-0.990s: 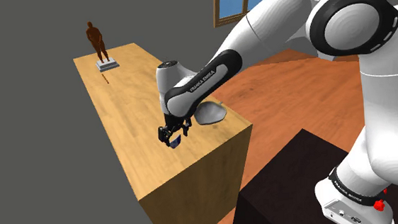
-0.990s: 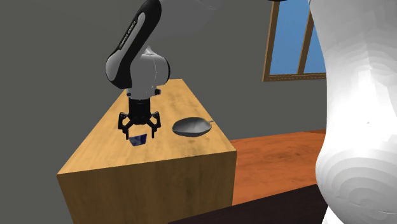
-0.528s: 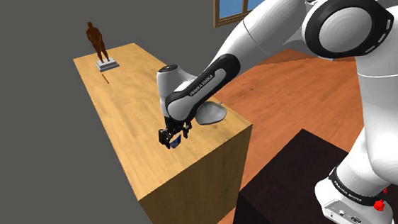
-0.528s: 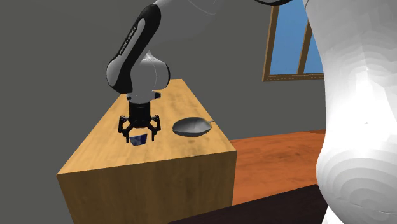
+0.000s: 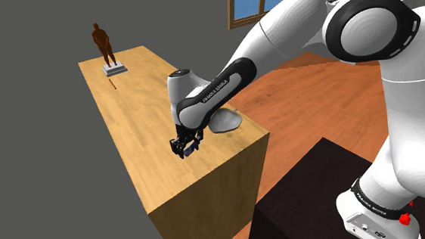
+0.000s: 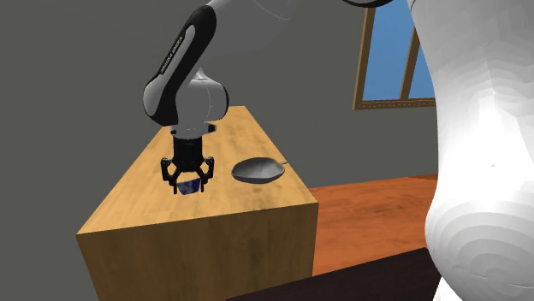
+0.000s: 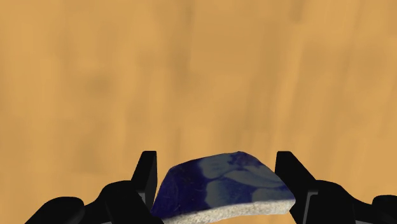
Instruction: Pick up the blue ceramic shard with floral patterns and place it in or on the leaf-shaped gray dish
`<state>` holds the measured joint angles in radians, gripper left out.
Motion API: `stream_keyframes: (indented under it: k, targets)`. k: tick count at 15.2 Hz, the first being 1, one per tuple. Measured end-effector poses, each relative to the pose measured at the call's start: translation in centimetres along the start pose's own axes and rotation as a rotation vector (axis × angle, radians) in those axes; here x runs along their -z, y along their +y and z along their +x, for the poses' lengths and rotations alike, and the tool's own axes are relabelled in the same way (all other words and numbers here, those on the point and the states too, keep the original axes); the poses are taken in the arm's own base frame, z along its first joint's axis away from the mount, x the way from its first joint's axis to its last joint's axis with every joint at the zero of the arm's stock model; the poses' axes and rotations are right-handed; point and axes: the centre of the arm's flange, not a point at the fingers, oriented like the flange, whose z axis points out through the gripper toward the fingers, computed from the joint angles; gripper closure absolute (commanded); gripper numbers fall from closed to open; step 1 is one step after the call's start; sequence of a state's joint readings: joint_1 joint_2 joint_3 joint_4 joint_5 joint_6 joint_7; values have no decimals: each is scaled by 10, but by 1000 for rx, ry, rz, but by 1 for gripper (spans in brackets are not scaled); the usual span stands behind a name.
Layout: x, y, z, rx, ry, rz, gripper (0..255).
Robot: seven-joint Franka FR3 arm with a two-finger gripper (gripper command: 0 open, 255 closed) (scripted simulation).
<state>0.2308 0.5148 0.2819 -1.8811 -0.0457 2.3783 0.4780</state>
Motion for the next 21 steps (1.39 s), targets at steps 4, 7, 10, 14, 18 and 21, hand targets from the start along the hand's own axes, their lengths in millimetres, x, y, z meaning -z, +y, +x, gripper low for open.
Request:
stream_keyframes:
  k: [4, 7, 10, 14, 18, 21]
  targets:
    - [0, 0, 0, 0, 0, 0, 255]
    - [11, -1, 0, 0, 0, 0, 255]
    - [28, -2, -1, 0, 0, 0, 255]
    - [48, -5, -2, 0, 0, 0, 255]
    - [68, -7, -3, 0, 0, 0, 255]
    - [83, -9, -4, 0, 1, 0, 255]
